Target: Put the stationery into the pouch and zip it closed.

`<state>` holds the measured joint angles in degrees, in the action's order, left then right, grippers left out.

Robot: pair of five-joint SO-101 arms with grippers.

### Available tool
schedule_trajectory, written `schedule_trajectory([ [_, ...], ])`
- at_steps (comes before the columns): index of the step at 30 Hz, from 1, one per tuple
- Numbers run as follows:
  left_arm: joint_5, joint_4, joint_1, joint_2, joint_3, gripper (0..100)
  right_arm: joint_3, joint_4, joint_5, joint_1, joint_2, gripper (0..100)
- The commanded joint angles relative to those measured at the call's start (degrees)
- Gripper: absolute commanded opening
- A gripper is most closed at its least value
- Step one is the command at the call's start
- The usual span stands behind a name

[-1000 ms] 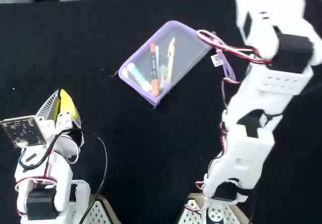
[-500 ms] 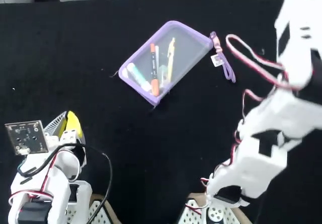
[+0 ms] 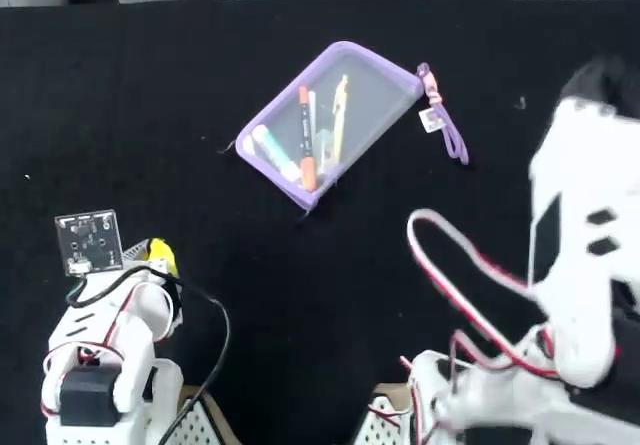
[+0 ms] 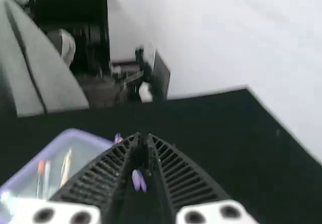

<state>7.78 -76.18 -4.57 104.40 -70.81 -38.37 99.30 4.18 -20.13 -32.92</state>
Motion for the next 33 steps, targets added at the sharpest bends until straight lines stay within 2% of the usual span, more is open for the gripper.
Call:
schedule_trajectory([
  [1, 0.26, 0.88, 0.57, -0.09, -0.48, 3, 28.88, -6.15, -0.35, -0.53, -11.65, 1.5],
  [8, 0.44, 1.05, 0.48, -0.09, -6.02, 3, 71.25, -24.09, -0.26, -0.53, -39.43, 1.5],
  [12, 0.44, 1.14, -2.24, -0.09, -6.99, 3, 90.86, -33.67, 0.62, -0.53, -56.48, 2.5],
  [17, -0.09, 0.79, -2.33, -0.09, -12.26, 3, 106.95, -35.96, 6.07, 3.16, -74.59, 5.3],
  [30, -0.09, 3.25, -1.36, -0.26, -26.51, 3, 133.58, -35.96, 8.26, 11.96, -74.07, 1.4],
  [33, 0.0, 3.34, -1.27, -0.35, -26.51, 3, 134.9, -32.35, 8.18, 11.96, -73.63, 1.2],
])
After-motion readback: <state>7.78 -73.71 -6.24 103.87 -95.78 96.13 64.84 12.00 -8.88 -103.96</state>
